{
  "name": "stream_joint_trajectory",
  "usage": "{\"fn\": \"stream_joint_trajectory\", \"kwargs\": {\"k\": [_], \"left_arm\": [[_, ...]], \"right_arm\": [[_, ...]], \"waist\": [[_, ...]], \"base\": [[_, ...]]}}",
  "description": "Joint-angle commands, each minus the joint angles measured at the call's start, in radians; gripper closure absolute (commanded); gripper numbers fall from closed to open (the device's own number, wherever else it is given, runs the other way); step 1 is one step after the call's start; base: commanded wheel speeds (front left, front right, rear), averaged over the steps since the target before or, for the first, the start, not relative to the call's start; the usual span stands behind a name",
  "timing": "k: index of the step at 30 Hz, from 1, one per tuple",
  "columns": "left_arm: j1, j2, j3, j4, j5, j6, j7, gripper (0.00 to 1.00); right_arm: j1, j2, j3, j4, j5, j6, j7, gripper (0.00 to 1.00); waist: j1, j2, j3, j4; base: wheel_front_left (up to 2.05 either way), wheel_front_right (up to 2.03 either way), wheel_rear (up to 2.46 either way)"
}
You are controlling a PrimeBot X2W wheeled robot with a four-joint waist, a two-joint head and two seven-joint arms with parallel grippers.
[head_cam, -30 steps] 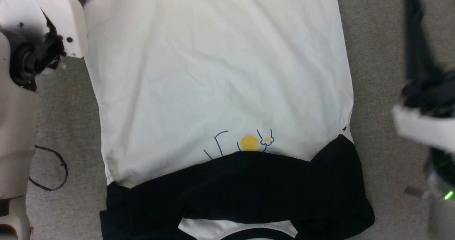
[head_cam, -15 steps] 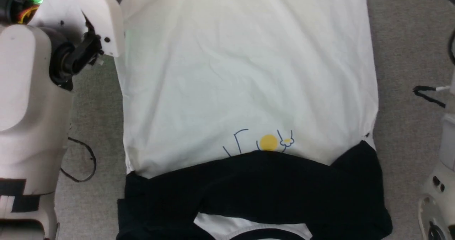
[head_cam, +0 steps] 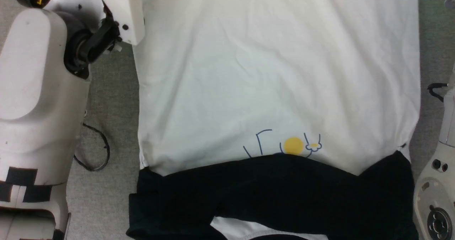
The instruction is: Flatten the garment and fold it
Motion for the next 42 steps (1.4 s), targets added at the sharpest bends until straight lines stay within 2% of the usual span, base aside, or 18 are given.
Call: {"fn": "stream_joint_trajectory", "kwargs": {"k": [1, 9, 10, 11, 18, 29, 37, 42], "left_arm": [[-0.013, -0.003, -0.006, 0.004, -0.004, -0.006, -0.001, 1.0], [-0.035, -0.009, -0.022, 0.012, -0.008, -0.009, -0.005, 1.0], [-0.037, -0.009, -0.023, 0.015, -0.009, -0.009, -0.006, 1.0], [-0.038, -0.01, -0.024, 0.018, -0.01, -0.009, -0.008, 1.0], [-0.037, -0.007, -0.009, 0.038, -0.022, -0.01, -0.055, 1.0], [0.001, 0.014, 0.057, 0.009, -0.022, -0.014, -0.329, 1.0], [0.126, 0.056, 0.026, -0.115, -0.02, -0.022, -0.444, 1.0], [0.294, 0.1, 0.004, -0.264, -0.005, -0.022, -0.509, 1.0]], "right_arm": [[-0.017, 0.003, -0.007, 0.005, -0.003, -0.001, 0.001, 0.0], [-0.029, 0.007, -0.018, 0.03, -0.008, -0.001, 0.006, 0.0], [-0.029, 0.007, -0.015, 0.036, -0.003, -0.001, 0.014, 0.64], [-0.029, 0.007, -0.01, 0.04, 0.002, -0.001, 0.022, 1.0], [-0.026, 0.007, 0.018, 0.022, 0.02, -0.001, 0.002, 1.0], [0.013, -0.001, 0.078, -0.036, 0.116, -0.001, -0.155, 1.0], [0.154, -0.068, 0.149, -0.153, 0.242, -0.001, -0.213, 1.0], [0.35, -0.096, 0.182, -0.289, 0.349, -0.001, -0.236, 1.0]], "waist": [[-0.0001, -0.0001, 0.021, 0.02], [-0.0001, -0.0001, 0.055, 0.04], [-0.0001, -0.0001, 0.056, 0.041], [-0.0001, -0.0001, 0.057, 0.042], [-0.0001, -0.0001, 0.024, 0.041], [-0.0001, -0.0001, -0.118, 0.019], [-0.0001, -0.0001, -0.226, 0.027], [-0.0001, -0.0001, -0.317, 0.041]], "base": [[0.0, 0.0, 0.0], [0.0, 0.0, 0.0], [0.0, 0.0, 0.0], [0.0, 0.0, 0.0], [0.0, 0.0, 0.0], [0.0, 0.0, 0.0], [0.0, 0.0, 0.0], [0.0, 0.0, 0.0]]}}
